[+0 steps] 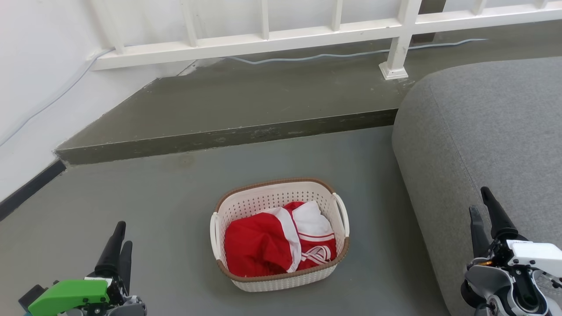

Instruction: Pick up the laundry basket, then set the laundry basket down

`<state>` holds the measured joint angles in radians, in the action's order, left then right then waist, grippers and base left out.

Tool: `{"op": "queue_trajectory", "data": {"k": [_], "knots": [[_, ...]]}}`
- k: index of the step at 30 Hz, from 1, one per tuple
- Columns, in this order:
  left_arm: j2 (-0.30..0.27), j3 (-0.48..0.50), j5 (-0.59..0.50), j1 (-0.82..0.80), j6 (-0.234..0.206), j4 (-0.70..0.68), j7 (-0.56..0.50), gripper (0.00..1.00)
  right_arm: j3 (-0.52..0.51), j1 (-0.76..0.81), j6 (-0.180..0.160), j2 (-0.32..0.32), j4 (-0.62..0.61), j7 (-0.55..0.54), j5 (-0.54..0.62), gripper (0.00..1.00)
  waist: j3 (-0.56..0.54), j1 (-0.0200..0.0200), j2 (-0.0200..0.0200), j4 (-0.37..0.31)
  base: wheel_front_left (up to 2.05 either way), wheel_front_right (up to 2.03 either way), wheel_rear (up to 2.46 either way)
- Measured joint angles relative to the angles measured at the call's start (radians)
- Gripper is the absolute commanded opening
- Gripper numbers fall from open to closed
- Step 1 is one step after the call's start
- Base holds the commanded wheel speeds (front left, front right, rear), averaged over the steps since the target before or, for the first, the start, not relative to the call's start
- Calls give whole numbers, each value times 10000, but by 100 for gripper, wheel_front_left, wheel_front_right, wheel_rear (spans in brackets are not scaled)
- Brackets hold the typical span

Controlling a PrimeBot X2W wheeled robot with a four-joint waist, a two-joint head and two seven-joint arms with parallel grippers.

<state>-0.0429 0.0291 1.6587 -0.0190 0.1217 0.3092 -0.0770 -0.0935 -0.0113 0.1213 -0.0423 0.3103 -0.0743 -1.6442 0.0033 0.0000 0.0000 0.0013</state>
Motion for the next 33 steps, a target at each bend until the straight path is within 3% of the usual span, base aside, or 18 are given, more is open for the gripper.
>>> {"op": "queue_trajectory", "data": {"k": [18,33], "knots": [[0,-192,-134,-50,0,-309,290,100,115,-7,0,-38,-209,518,742,100,3,0,0,96,0,0,0],[-364,-686,-1730,-381,0,-796,982,100,523,-109,0,-458,-491,1024,2573,100,35,0,0,149,0,0,0]]}}
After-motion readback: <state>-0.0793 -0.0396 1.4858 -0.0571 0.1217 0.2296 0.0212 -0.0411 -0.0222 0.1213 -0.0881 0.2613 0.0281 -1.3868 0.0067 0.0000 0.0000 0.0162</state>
